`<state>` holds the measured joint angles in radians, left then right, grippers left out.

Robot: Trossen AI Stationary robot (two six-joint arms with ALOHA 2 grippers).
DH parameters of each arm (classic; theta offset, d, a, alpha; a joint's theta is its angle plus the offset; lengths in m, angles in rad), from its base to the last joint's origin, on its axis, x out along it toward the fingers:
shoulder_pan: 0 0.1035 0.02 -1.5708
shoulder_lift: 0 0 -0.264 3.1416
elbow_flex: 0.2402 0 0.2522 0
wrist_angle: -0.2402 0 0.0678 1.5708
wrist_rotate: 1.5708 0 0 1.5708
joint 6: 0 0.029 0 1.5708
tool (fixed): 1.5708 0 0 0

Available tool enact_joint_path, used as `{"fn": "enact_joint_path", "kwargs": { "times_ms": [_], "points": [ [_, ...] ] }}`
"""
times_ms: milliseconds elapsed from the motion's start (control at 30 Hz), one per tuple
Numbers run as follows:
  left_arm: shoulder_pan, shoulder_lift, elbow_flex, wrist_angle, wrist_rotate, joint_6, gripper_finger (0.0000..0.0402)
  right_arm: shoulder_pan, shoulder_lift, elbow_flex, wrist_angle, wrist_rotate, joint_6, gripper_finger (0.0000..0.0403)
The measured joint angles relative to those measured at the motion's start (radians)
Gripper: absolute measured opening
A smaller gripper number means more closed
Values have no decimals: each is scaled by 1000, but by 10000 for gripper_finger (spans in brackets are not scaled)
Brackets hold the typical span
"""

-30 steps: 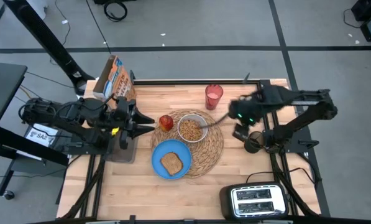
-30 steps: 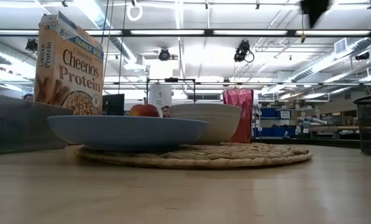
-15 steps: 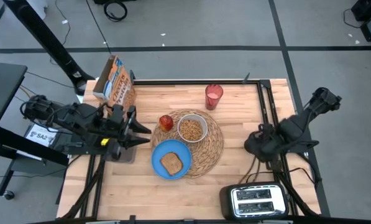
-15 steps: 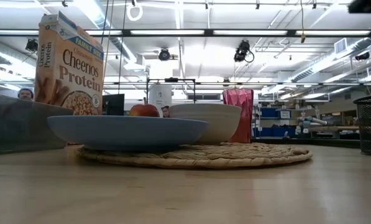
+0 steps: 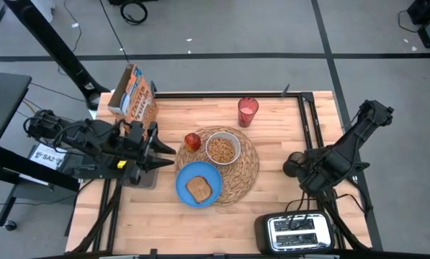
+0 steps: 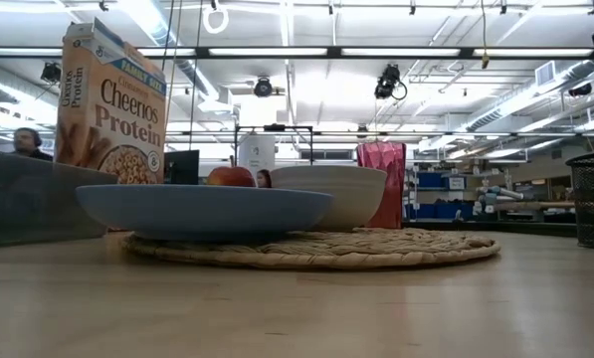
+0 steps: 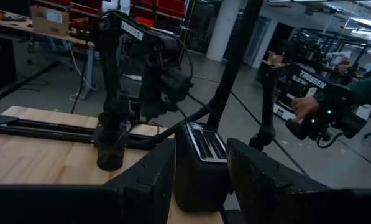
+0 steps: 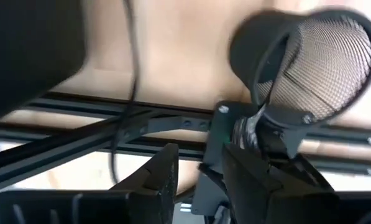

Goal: Arrange a breakfast setting
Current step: Put the spoon on the woven placemat to the right of the bowl

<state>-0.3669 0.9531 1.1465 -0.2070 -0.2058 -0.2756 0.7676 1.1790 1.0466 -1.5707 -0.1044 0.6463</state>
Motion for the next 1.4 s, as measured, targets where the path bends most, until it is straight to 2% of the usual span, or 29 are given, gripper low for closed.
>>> {"fn": "enact_joint_path", "kwargs": {
  "times_ms": [133, 233, 300, 367, 500, 700, 933, 1133, 1400],
  "points": [
    [11, 0, 0, 0, 0, 0, 151, -2, 1, -25, -1, 5, 101, 115],
    [11, 0, 0, 0, -1, 0, 151, -2, 1, 9, 0, -13, 119, 108],
    [11, 0, 0, 0, -1, 0, 151, -1, 0, 47, -1, -8, 88, 107],
    [10, 0, 0, 0, -1, 0, 151, 2, -4, 78, 4, 43, 29, 109],
    [10, 0, 0, 2, -2, -1, 151, 9, -23, 49, -1, 138, -53, 119],
    [10, 0, 0, 6, -2, -6, 151, 9, -23, -71, 0, 53, -61, 132],
    [10, 0, 0, 6, -2, -4, 151, 9, -21, -116, 1, 46, -11, 122],
    [10, 0, 0, 11, -3, -3, 151, 9, -21, -150, 0, 49, -11, 100],
    [10, 0, 0, 14, -3, -27, 151, 9, -21, -150, -1, 48, -11, 38]
  ]
}}
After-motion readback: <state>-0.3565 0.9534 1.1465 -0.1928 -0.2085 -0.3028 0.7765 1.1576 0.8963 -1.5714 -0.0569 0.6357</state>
